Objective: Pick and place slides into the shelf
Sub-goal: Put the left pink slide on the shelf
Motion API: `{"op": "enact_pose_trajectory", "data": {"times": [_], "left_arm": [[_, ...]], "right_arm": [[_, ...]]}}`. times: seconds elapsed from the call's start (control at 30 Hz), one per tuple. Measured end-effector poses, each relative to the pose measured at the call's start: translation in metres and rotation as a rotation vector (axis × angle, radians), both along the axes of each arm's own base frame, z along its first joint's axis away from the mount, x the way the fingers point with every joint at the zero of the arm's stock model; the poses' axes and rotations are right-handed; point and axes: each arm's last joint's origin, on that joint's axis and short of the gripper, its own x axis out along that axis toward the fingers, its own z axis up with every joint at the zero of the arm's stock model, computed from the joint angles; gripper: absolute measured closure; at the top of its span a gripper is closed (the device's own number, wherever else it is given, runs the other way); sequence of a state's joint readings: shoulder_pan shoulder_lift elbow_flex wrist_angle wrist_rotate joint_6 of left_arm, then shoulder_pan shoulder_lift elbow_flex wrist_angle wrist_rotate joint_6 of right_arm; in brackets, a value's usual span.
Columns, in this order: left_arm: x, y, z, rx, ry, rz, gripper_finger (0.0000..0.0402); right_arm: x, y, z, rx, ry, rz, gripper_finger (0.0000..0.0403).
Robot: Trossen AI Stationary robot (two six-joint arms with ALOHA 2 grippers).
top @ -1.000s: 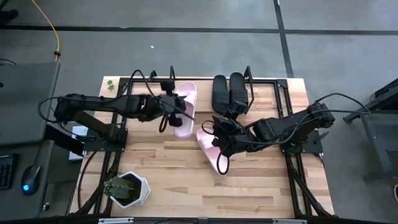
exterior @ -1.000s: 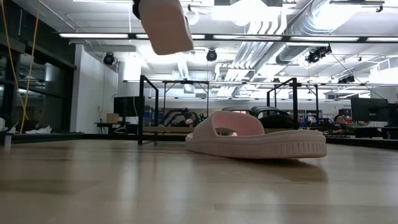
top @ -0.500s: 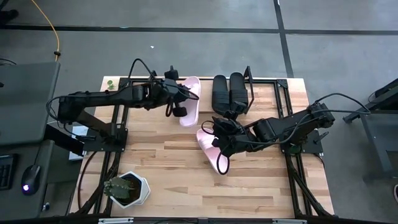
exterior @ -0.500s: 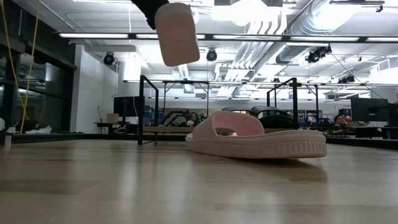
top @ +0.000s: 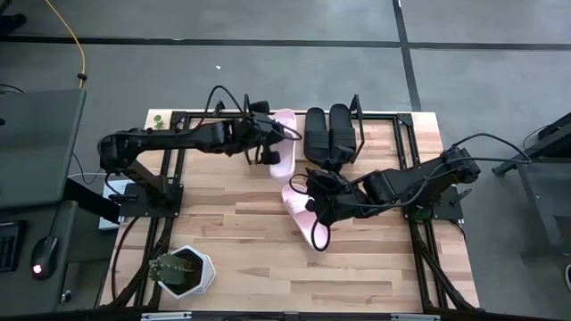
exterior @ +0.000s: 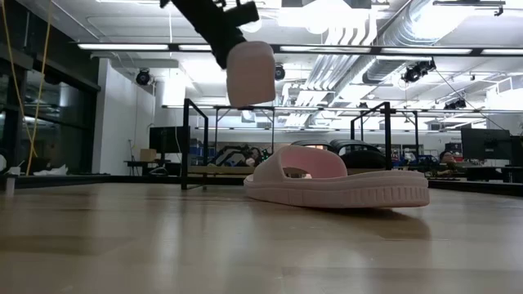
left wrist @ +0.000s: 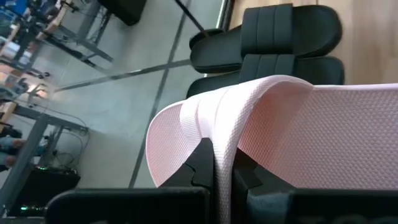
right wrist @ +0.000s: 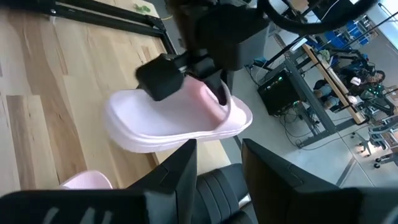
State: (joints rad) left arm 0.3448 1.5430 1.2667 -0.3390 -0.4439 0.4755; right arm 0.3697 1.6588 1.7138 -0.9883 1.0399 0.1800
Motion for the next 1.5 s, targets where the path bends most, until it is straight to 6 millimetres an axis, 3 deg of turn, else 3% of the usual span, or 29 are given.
{"op": "enact_pose_trajectory", "data": {"times": [0.3, 0.83, 1.27, 1.5], "left_arm": [[-0.003, 0.031, -0.009, -0.059, -0.035, 0.01, 0.0401], [0.023, 0.05, -0.049, -0.049, 0.002, 0.002, 0.0401], [0.009, 0.079, -0.056, -0.077, 0.015, 0.046, 0.0401], [0.012, 0.09, -0.065, -0.082, -0.005, 0.043, 0.0401]], "right_arm": [[-0.004, 0.008, -0.001, -0.005, 0.007, 0.021, 0.0284], [-0.006, 0.015, -0.001, -0.001, 0.002, 0.04, 0.0284], [-0.007, 0.015, -0.001, 0.002, 0.007, 0.04, 0.0284], [-0.007, 0.015, -0.001, 0.003, 0.008, 0.041, 0.0284]]}}
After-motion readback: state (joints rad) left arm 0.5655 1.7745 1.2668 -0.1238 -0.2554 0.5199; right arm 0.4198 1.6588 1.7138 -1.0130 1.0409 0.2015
